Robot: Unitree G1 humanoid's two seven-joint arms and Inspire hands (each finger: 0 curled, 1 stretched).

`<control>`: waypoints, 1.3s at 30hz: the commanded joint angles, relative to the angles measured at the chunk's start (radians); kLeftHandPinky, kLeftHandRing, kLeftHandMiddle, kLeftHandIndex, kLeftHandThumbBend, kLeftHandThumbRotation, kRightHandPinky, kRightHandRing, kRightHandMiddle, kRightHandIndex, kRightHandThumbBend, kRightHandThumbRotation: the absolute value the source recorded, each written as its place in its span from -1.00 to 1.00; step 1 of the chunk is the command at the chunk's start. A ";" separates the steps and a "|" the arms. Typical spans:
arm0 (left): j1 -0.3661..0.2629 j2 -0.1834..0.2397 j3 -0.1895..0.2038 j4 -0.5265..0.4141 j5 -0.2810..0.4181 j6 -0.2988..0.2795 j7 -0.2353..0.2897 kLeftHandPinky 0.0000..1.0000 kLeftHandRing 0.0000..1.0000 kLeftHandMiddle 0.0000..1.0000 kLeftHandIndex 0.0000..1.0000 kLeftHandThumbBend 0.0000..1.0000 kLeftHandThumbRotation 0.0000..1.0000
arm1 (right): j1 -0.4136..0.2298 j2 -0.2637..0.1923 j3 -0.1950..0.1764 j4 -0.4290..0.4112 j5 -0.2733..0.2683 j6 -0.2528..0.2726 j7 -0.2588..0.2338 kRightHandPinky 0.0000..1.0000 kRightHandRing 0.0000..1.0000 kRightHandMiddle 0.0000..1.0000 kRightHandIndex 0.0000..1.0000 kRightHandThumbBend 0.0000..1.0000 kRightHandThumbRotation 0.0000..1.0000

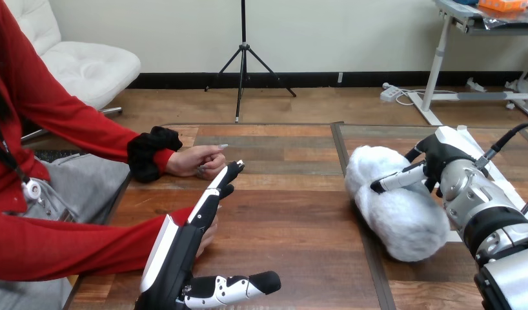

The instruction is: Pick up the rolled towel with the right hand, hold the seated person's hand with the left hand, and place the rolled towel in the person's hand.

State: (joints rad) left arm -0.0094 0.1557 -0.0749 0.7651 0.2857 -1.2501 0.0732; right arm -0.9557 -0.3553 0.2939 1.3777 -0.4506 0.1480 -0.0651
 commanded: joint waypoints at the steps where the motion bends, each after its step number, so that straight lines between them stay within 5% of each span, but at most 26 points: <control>1: -0.044 0.010 0.007 -0.044 -0.004 -0.005 0.000 0.80 0.89 0.88 0.86 1.00 0.06 | -0.001 -0.009 -0.020 -0.036 0.009 -0.027 -0.040 -0.60 -0.45 -0.24 0.00 0.78 -1.00; 39: -0.040 0.018 0.007 -0.041 -0.016 -0.013 -0.021 0.82 0.90 0.89 0.86 1.00 0.05 | 0.040 -0.038 -0.111 -0.059 0.055 -0.206 -0.213 -0.15 -0.08 0.02 -0.10 0.78 -1.00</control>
State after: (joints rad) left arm -0.0093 0.1607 -0.0726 0.7652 0.2834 -1.2502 0.0535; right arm -0.8824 -0.3613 0.1996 1.3773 -0.4054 -0.0123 -0.2320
